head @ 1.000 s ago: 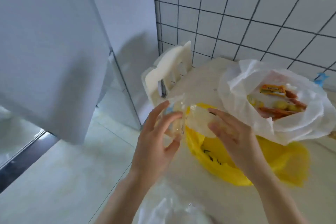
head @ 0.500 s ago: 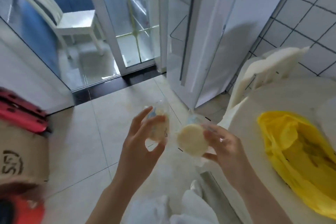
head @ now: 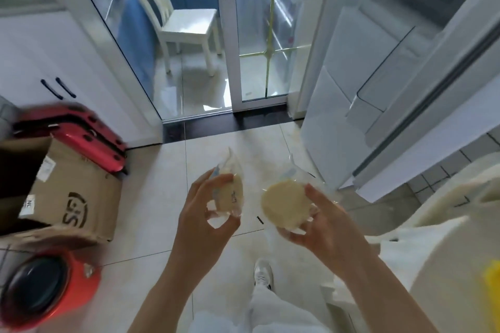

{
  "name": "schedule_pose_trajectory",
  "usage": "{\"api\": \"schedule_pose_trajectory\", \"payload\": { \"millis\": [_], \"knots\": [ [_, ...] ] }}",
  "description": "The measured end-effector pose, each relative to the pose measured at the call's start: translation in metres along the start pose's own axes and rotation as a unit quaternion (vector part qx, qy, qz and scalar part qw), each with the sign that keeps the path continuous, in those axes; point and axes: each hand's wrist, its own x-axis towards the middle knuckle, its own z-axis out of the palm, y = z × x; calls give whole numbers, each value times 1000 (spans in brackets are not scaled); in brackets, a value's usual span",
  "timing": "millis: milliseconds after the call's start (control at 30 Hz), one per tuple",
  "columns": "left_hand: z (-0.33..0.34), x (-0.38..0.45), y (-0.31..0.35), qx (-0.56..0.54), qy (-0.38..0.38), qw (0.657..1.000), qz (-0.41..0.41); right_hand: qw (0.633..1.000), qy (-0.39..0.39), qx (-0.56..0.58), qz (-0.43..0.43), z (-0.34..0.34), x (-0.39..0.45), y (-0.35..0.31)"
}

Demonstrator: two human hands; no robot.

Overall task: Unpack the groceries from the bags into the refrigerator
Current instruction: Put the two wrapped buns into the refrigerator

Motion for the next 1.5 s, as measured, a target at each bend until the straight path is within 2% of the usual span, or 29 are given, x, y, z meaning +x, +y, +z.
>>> {"api": "schedule_pose_trajectory", "payload": {
  "millis": [167,267,500,633,733,833,1033,1167,1267,1433,1500],
  "knots": [
    [1,69,8,-56,23,997,-56,998,-52,-31,13,20,56,-46],
    [7,98,15,-116,48,991,-55,997,-64,-13,26,26,79,-64],
    [17,180,0,-192,136,962,-137,998,-66,23,12,46,138,-95],
    [15,235,-12,-213,138,956,-147,999,-22,12,-31,62,178,-111],
    [8,282,-23,-220,97,960,-144,997,13,-10,-73,78,210,-125],
    [-2,337,-31,-219,43,967,-121,989,83,-16,-118,101,245,-144],
    [-7,443,-30,-230,-48,968,-91,956,194,-22,-219,148,297,-193],
    [11,504,-18,-244,-115,961,-64,905,279,-102,-306,161,311,-228],
    [35,535,2,-249,-166,953,-47,868,326,-120,-356,157,308,-257],
    [81,568,51,-305,-287,908,-31,805,390,-168,-415,142,289,-302],
    [101,575,70,-302,-308,902,17,771,423,-207,-429,135,278,-317]
  ]
}}
